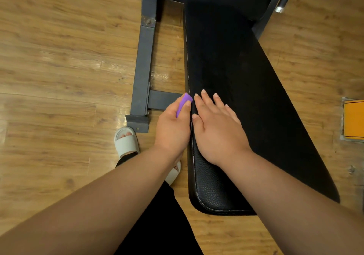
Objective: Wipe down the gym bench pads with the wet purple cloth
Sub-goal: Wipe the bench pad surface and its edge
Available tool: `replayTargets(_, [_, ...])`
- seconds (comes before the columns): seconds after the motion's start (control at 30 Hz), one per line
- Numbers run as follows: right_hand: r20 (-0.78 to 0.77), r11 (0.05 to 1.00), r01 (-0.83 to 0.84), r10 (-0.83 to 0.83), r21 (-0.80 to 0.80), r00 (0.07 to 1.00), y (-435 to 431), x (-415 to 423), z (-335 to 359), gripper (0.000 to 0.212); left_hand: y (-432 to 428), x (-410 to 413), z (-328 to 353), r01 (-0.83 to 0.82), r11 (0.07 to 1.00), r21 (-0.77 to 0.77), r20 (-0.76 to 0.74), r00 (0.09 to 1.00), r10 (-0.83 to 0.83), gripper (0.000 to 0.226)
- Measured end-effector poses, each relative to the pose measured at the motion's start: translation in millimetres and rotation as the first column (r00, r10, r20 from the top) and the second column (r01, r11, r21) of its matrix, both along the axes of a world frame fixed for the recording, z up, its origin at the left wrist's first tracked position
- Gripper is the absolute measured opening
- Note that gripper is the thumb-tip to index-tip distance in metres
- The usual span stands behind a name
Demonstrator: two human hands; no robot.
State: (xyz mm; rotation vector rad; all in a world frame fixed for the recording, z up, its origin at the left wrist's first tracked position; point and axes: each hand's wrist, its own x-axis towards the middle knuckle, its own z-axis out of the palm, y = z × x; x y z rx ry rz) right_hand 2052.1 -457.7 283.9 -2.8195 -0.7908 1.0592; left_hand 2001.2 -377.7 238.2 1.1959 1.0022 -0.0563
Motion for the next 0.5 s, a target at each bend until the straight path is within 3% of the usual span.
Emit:
replayTargets(0.13, [0.002,1.000,0.000,0.000,-0.007,1.000,0.6,-0.2,-0.7,0.052,-0.2,0.8,-5.3,-0.006,1.000,0.025,-0.006,1.000,0.006,0.034])
replayTargets(0.3, [0.004,1.000,-0.006,0.006,-0.012,1.000,0.6,0.8,-1.0,0.053,5.2,22.1,-21.6,-0.179,0.969,-0.172,-0.092,0.982,0.165,0.033])
replayTargets(0.5, [0.007,1.000,-0.011,0.011,-0.021,1.000,1.1,0.8,-2.9,0.052,-8.9,-10.8,-10.2,-0.129,0.980,-0.151,-0.021,0.992,0.127,0.030])
